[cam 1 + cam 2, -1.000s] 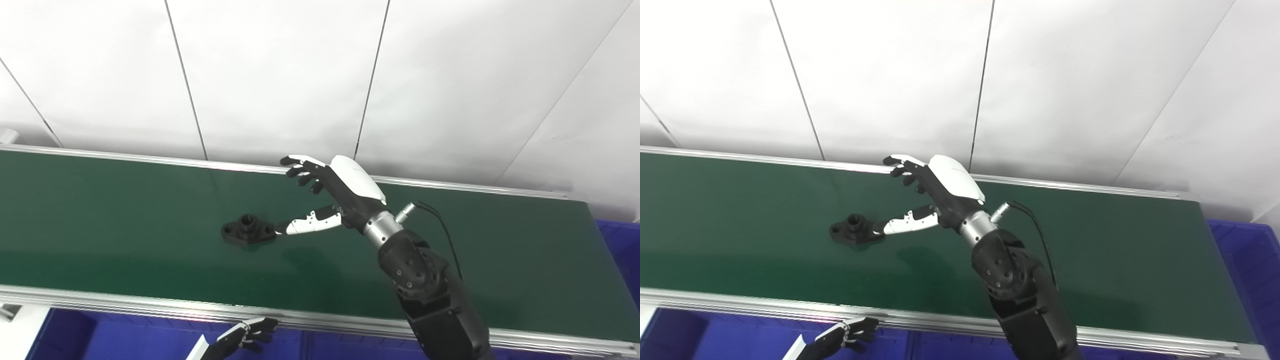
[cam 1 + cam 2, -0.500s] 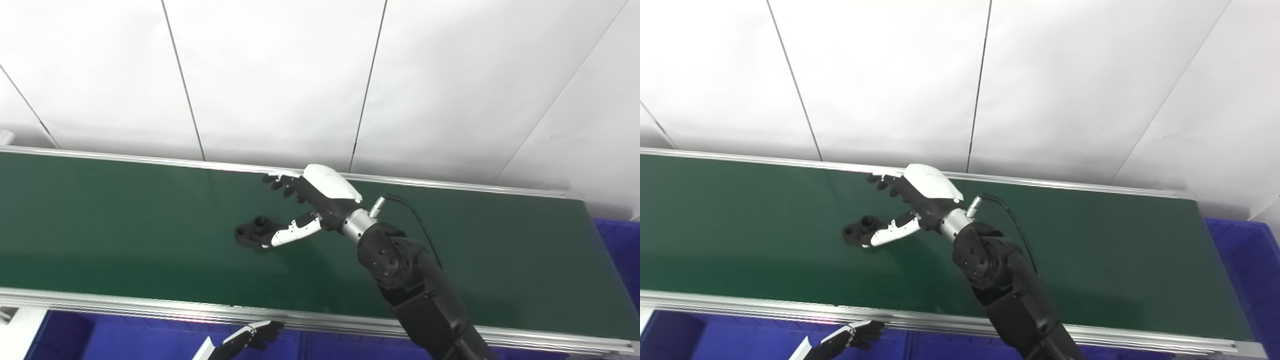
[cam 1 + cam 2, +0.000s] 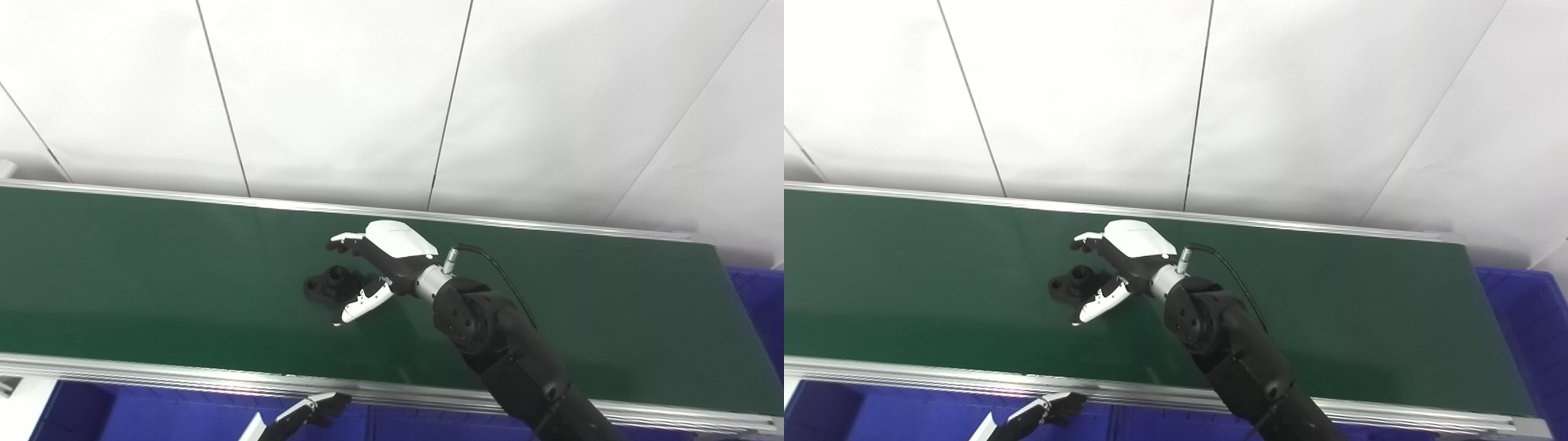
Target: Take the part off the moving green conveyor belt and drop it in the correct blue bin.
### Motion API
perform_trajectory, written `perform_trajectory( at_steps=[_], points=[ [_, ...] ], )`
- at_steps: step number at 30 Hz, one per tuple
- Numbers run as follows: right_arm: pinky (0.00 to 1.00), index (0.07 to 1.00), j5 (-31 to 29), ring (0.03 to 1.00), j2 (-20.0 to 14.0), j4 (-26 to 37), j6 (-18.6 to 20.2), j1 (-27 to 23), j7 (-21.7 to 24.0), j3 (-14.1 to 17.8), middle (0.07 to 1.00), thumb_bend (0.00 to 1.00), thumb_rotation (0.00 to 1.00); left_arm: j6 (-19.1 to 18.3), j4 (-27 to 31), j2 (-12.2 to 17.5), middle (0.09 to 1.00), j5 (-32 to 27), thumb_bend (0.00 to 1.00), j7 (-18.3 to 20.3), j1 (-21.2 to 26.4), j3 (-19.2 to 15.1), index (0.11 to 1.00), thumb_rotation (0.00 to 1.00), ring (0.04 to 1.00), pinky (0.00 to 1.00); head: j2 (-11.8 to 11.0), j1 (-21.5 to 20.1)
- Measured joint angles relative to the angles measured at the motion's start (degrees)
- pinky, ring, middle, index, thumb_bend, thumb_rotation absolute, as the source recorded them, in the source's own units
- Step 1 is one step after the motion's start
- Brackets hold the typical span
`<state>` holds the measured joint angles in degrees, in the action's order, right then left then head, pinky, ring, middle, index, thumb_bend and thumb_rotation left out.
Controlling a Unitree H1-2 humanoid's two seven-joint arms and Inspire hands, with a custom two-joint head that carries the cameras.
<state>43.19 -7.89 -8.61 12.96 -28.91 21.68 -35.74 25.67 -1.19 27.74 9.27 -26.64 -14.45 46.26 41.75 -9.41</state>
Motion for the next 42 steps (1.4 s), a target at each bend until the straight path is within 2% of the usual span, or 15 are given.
perform_trajectory(
  at_steps=[8,13,16,19,20,22,23,24,27,30,33,42],
  points=[
    [0.71,0.836,1.8,0.791,-1.5,-1.9,-2.7,-0.2,0.0,-2.7,0.820,0.81,0.34,0.0,0.6,-0.6,0.790,1.2,0.63,-0.6,-0.4,0.2,0.784,0.34,0.753,0.70,0.8,0.9],
    [0.68,0.824,2.8,0.779,-2.0,-2.6,-4.2,-0.1,-1.2,-3.0,0.808,0.80,0.32,0.0,1.1,-0.8,0.791,1.2,0.63,-0.5,-0.7,0.1,0.783,0.34,0.757,0.70,1.3,1.1],
    [0.67,0.812,3.3,0.769,-3.0,-2.6,-5.7,0.1,-1.5,-3.2,0.801,0.79,0.23,0.0,2.3,-1.0,0.791,1.2,0.64,-0.5,-1.1,-0.2,0.780,0.34,0.759,0.70,1.6,1.1],
    [0.61,0.789,4.2,0.737,-3.7,-2.2,-6.0,0.1,-1.6,-3.7,0.788,0.77,0.09,0.0,2.5,-1.4,0.792,1.2,0.63,0.0,-1.2,-0.4,0.781,0.34,0.759,0.70,1.8,0.9],
    [0.59,0.780,4.7,0.717,-4.0,-2.0,-6.1,0.1,-1.6,-3.9,0.777,0.76,0.06,0.0,2.5,-1.4,0.792,1.2,0.63,0.1,-1.2,-0.5,0.780,0.34,0.757,0.70,1.9,0.9],
    [0.49,0.748,5.1,0.596,-4.7,-1.2,-6.2,0.3,-1.4,-4.1,0.718,0.72,0.01,0.0,2.5,-1.6,0.791,1.2,0.63,0.3,-1.2,-0.7,0.779,0.33,0.755,0.70,2.4,0.8],
    [0.48,0.745,5.2,0.584,-5.0,-0.9,-6.4,0.4,-1.4,-4.2,0.712,0.71,0.01,0.0,2.5,-1.6,0.791,1.2,0.63,0.5,-1.2,-0.8,0.779,0.33,0.755,0.70,2.4,0.8],
    [0.37,0.594,5.5,0.458,-5.3,-0.7,-6.8,0.4,-1.4,-4.3,0.547,0.58,0.00,0.0,2.5,-1.7,0.791,1.1,0.63,0.7,-1.3,-0.9,0.779,0.33,0.756,0.70,2.5,0.9],
    [0.27,0.526,7.1,0.335,-6.4,-0.1,-8.5,0.4,-1.7,-5.3,0.447,0.53,0.00,0.0,2.7,-2.1,0.790,1.1,0.63,0.9,-1.3,-1.1,0.778,0.32,0.756,0.70,2.5,0.9],
    [0.27,0.510,8.4,0.344,-7.7,0.7,-10.1,0.4,-2.1,-6.1,0.447,0.52,0.00,0.0,2.8,-2.3,0.789,1.0,0.63,1.6,-1.3,-1.3,0.777,0.32,0.755,0.70,2.8,0.7],
    [0.29,0.520,10.3,0.379,-8.5,1.4,-11.3,0.4,-2.1,-6.7,0.504,0.51,0.00,0.0,3.3,-2.4,0.790,1.0,0.63,2.0,-1.3,-1.6,0.775,0.32,0.755,0.70,2.9,0.9],
    [0.28,0.535,13.1,0.374,-10.9,2.6,-16.2,0.2,-3.1,-7.4,0.491,0.51,0.00,0.0,3.6,-2.8,0.789,1.0,0.64,3.2,-1.7,-3.2,0.769,0.34,0.753,0.70,2.9,1.3]
  ],
)
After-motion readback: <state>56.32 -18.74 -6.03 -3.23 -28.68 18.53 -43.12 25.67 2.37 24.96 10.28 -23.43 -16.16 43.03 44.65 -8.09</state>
